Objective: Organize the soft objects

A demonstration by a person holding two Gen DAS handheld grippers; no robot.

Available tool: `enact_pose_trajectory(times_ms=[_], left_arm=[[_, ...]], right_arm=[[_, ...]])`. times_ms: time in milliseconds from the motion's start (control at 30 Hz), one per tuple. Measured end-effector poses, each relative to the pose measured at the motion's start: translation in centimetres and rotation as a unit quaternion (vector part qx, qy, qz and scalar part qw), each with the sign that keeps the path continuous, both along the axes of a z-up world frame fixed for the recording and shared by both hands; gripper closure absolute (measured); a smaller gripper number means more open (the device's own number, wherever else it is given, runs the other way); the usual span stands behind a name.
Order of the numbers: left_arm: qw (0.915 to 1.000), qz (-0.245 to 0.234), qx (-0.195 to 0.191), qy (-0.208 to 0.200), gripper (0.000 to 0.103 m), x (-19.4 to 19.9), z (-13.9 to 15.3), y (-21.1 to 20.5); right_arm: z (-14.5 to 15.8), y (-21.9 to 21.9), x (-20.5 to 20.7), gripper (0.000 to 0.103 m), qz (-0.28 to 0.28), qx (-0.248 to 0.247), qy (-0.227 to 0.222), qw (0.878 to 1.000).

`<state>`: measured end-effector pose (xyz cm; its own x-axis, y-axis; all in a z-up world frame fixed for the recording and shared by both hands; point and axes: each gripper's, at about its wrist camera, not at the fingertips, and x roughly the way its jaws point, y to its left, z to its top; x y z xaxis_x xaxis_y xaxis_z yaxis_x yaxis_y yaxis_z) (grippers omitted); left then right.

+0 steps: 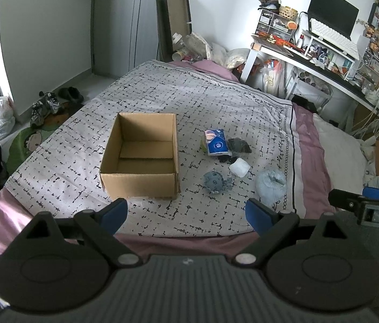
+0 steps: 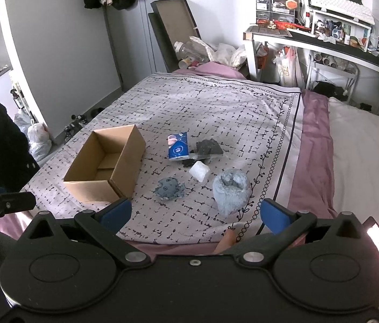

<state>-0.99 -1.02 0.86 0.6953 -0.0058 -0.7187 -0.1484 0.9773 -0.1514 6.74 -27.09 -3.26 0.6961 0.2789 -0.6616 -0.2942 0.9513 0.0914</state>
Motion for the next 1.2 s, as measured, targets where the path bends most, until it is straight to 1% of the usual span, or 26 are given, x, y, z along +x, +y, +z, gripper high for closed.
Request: enact_pose_trajectory(times_ms=[467,933,1200], left_arm=[[1.0000,0.000,-0.005,-0.002,0.009,0.14,-0.28,0.26],[1.0000,0.002,0.001,-0.001,0.009,0.02,-0.49,0.24],[1.0000,0.000,-0.002,0.001,0.009,0.37,-0.60,0.16]], right_arm=[[0.42,-0.05,0.22,0.000,-0.005,-0.002,-0.004,1.000],[0.22,-0.22,0.34,0.000,-0.009,0.000,-0.003,1.000],[-0.02,-0.28,0.82,0.000,-0.007,0.003,0.003,1.000]])
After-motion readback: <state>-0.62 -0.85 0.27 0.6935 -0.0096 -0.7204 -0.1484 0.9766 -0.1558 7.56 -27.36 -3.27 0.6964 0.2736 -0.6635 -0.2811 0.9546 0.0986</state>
